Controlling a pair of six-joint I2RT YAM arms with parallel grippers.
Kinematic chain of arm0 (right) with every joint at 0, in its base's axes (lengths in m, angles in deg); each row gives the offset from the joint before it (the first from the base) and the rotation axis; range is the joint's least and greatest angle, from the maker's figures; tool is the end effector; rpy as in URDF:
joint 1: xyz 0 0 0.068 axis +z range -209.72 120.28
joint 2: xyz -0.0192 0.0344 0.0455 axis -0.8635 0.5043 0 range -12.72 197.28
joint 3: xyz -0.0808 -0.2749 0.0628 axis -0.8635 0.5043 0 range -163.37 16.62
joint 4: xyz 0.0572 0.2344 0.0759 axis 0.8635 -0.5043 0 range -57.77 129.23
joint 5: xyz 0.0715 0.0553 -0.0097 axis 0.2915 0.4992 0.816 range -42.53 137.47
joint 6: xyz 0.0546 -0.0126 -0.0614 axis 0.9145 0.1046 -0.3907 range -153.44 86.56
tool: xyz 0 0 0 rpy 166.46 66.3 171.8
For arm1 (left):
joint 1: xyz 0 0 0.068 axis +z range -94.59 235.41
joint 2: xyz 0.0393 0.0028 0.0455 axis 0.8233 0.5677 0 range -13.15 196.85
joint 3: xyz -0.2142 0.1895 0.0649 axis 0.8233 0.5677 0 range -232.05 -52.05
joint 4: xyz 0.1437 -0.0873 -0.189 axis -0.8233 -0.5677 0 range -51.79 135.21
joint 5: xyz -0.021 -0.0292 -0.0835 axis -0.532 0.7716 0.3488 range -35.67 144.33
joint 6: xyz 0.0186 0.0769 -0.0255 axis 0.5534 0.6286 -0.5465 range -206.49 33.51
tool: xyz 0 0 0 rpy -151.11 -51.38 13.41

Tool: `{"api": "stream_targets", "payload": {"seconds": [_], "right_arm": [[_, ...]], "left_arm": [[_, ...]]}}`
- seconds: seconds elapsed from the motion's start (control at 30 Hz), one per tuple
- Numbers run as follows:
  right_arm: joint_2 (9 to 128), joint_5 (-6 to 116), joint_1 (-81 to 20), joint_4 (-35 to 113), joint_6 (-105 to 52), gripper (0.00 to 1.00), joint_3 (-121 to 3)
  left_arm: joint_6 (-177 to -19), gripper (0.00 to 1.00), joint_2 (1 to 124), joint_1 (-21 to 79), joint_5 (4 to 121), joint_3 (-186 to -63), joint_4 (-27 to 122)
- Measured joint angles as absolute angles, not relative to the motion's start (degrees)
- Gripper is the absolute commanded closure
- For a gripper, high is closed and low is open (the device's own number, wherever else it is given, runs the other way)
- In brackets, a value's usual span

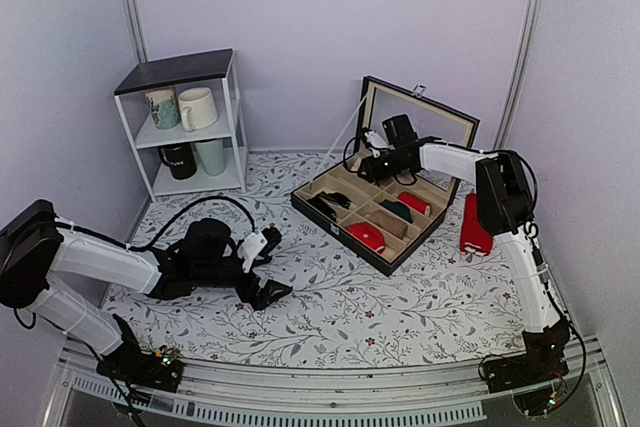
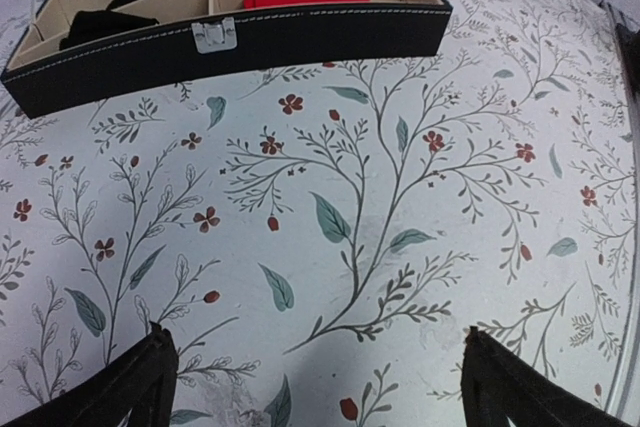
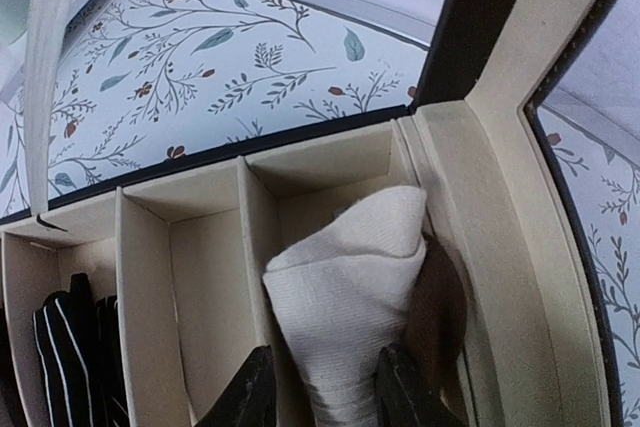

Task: Roll the socks
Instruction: Adjust the pair of socks at the center of the board.

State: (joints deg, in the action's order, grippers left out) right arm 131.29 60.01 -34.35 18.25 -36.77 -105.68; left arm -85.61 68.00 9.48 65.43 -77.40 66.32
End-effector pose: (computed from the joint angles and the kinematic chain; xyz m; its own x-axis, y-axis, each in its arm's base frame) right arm 0.5342 0.2707 0.1514 -0.5788 -0.3373 -0.7425 -0.5971 0.7953 0.1042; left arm 0.1832 -0.2093 0.1511 -0.3833 0.4177 -0.8238 0.8212 0.5624 -0.0969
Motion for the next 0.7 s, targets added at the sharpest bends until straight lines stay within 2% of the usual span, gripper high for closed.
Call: {"api": "stream_targets", "payload": {"seconds": [0.13,0.23,0.47,0.7], "right_arm": [[132.0,59.6,-34.5,18.1,-35.8,0.81,-106.8],[132.4,59.7,-34.8,18.0,-35.4,0.86,-107.1],[133.0,60.8,-35.2,17.0,-33.7,0.90,-108.4],[135.0,62.4,-35.9,15.6,-30.5,0.90,-111.0]], "left_arm": [[-85.6,0.01,68.0,9.5,65.5,-77.4,66.3],[-85.6,0.01,68.0,9.5,65.5,-77.4,66.3],[-85.6,0.01,68.0,9.5,65.5,-77.4,66.2],[-85.5,0.00,68.1,9.6,65.5,-77.4,65.9]]}}
